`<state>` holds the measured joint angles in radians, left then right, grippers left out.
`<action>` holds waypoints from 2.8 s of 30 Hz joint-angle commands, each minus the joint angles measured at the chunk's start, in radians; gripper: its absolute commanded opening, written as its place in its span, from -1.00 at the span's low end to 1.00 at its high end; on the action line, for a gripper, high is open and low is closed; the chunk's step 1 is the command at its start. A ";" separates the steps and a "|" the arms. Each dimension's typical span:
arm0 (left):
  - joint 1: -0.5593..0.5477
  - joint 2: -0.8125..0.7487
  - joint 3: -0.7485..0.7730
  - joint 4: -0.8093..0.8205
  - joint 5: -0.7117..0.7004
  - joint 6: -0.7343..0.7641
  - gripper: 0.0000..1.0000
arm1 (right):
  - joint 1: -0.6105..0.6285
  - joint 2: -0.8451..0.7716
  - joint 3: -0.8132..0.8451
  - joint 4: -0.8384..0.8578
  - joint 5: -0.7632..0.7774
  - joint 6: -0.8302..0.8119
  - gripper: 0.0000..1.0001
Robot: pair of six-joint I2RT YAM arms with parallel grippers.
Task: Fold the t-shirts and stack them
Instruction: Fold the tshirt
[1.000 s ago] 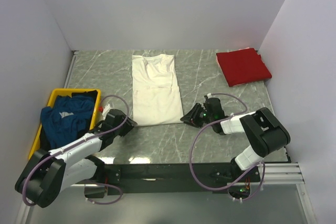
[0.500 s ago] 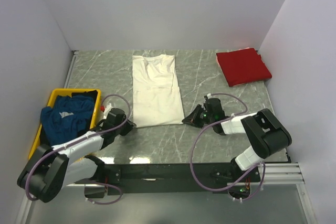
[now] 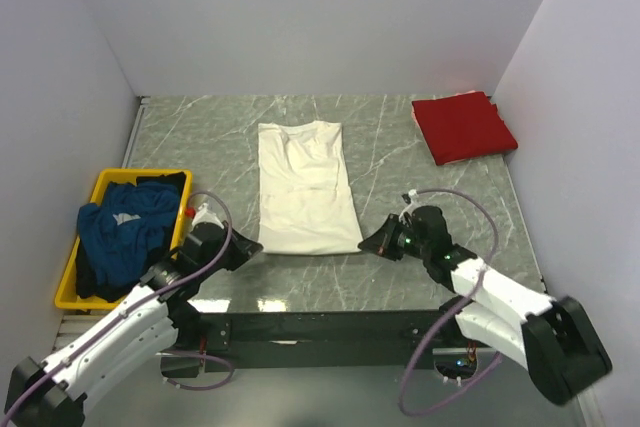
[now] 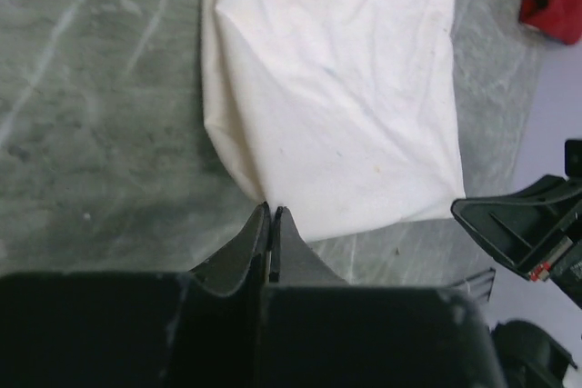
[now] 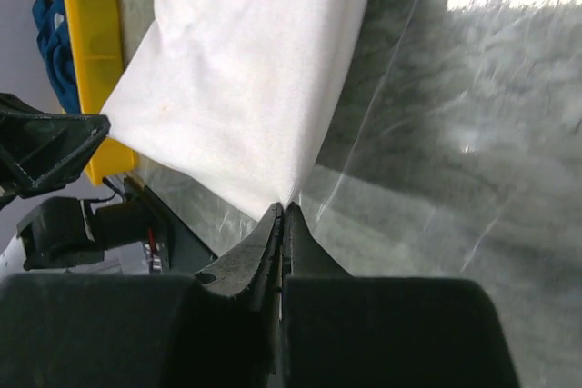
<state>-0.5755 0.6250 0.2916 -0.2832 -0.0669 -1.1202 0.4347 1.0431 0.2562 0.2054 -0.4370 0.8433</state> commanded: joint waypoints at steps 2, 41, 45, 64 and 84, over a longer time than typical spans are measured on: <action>-0.089 -0.131 -0.017 -0.103 -0.008 -0.042 -0.99 | 0.044 -0.207 -0.037 -0.193 0.043 -0.049 -1.00; 0.130 0.593 0.679 0.019 -0.166 0.152 -0.99 | -0.071 0.337 0.888 -0.532 0.075 -0.296 -1.00; 0.210 0.735 0.777 0.033 -0.123 0.175 -0.99 | -0.111 0.538 1.063 -0.547 0.023 -0.302 -1.00; 0.425 1.490 1.368 0.104 0.136 0.301 -0.86 | -0.266 1.374 1.954 -0.591 -0.175 -0.198 -0.65; 0.399 1.265 1.221 0.045 0.078 0.255 -0.20 | -0.170 1.134 1.666 -0.534 -0.175 -0.262 -0.21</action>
<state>-0.1177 1.9656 1.5517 -0.2531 0.0319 -0.8478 0.1932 2.2692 1.9125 -0.3714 -0.5934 0.6186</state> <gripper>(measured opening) 0.434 0.395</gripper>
